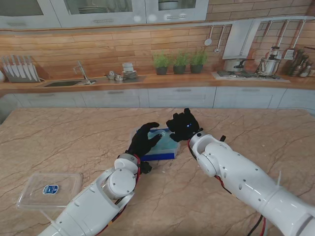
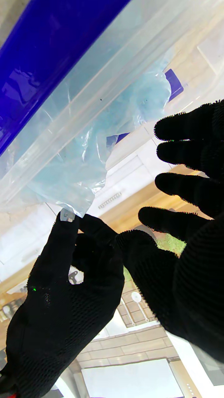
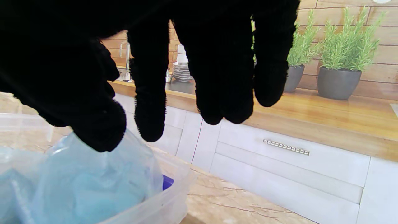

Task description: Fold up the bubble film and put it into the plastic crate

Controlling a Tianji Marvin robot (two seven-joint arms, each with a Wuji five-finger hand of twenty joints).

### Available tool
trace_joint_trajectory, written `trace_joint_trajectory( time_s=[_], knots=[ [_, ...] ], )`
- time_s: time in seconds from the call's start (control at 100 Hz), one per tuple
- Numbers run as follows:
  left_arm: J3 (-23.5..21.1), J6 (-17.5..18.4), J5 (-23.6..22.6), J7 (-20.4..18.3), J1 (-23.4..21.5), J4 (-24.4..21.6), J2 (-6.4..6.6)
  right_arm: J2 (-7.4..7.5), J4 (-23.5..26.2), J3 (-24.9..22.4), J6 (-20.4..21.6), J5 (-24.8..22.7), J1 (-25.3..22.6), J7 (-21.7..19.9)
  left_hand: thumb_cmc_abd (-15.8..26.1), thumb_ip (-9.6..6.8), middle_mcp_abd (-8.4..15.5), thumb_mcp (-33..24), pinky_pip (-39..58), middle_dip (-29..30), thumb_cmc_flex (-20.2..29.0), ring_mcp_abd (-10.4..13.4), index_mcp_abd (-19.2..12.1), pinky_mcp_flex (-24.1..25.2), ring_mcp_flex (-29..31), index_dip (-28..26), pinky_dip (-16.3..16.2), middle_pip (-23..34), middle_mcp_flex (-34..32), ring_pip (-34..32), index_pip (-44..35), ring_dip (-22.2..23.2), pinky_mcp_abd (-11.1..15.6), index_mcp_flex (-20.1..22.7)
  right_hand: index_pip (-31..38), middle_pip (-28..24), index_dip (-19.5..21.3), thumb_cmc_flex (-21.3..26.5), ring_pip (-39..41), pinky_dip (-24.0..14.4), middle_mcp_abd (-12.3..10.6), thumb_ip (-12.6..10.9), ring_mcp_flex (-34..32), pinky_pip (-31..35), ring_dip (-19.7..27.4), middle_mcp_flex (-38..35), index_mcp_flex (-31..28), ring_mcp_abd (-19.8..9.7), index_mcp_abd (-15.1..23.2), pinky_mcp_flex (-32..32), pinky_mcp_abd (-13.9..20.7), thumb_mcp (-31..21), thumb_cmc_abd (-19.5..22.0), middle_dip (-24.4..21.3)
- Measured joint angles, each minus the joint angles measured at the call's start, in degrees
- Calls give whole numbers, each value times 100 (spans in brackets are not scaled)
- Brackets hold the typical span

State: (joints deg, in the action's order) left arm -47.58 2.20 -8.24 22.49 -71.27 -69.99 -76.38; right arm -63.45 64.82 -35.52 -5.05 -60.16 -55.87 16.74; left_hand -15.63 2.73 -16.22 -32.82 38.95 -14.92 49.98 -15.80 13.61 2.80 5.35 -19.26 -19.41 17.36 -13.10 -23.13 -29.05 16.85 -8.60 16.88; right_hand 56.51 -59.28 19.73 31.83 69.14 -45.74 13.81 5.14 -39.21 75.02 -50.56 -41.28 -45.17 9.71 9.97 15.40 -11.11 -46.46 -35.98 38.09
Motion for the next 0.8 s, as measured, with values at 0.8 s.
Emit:
trace_joint_trajectory(
  time_s=[0.8],
  knots=[
    [-1161, 54, -626, -482, -1112, -1757, 434, 119, 1643, -1752, 67, -342, -1521, 12, 548, 0, -15, 1456, 377, -111, -24, -188, -102, 133, 84, 68, -162, 227, -318, -110, 255, 70, -599, 693, -1710, 447, 946, -689, -504, 18, 135, -246, 152, -135, 166, 147, 208, 105, -489, -78, -96, 915, 1155, -174]
  ],
)
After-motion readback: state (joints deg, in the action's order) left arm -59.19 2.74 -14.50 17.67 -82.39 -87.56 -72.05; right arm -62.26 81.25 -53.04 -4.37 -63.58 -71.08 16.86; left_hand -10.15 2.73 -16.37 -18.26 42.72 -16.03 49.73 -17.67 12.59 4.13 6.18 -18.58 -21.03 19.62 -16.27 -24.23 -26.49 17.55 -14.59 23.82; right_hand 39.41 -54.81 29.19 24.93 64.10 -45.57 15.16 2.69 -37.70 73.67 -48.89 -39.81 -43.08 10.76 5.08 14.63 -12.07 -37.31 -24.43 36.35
